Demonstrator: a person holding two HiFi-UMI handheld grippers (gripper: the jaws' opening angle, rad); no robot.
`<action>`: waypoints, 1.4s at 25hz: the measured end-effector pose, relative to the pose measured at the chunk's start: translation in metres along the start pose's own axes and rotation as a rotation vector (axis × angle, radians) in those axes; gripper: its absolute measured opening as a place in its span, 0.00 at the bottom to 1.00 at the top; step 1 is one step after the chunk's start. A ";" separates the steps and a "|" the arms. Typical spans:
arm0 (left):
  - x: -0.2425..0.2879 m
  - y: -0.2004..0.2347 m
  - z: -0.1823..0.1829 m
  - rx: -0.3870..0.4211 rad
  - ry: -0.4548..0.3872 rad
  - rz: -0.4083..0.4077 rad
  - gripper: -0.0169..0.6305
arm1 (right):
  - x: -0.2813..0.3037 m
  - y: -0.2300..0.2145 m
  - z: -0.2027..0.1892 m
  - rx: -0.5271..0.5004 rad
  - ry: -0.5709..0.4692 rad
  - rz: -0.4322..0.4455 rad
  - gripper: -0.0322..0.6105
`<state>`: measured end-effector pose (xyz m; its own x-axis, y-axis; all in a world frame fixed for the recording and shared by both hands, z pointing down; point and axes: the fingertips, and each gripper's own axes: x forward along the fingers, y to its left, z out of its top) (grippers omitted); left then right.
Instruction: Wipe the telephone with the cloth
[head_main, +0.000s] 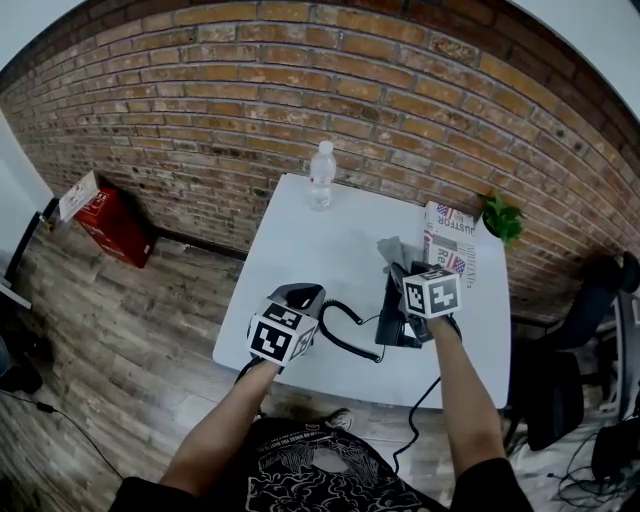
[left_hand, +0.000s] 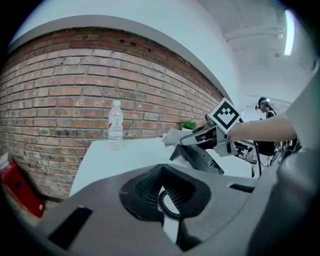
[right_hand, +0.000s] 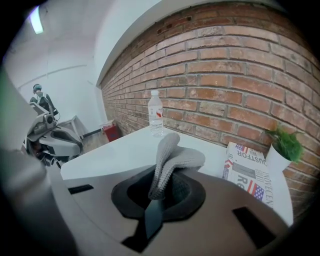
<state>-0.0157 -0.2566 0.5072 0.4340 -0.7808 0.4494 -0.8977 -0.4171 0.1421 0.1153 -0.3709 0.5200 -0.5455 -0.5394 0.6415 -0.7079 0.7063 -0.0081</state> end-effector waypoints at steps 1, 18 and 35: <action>0.000 0.001 0.000 -0.001 -0.002 0.001 0.04 | 0.001 0.002 0.000 -0.004 0.001 0.003 0.07; -0.005 -0.001 -0.002 -0.003 -0.009 -0.022 0.04 | 0.010 0.035 -0.014 -0.044 0.032 0.014 0.07; -0.008 -0.019 -0.008 0.043 0.007 -0.118 0.04 | -0.006 0.063 -0.056 0.059 0.046 -0.017 0.07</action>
<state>-0.0025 -0.2385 0.5083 0.5356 -0.7218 0.4384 -0.8363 -0.5253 0.1568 0.0992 -0.2971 0.5589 -0.5133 -0.5285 0.6761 -0.7428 0.6682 -0.0415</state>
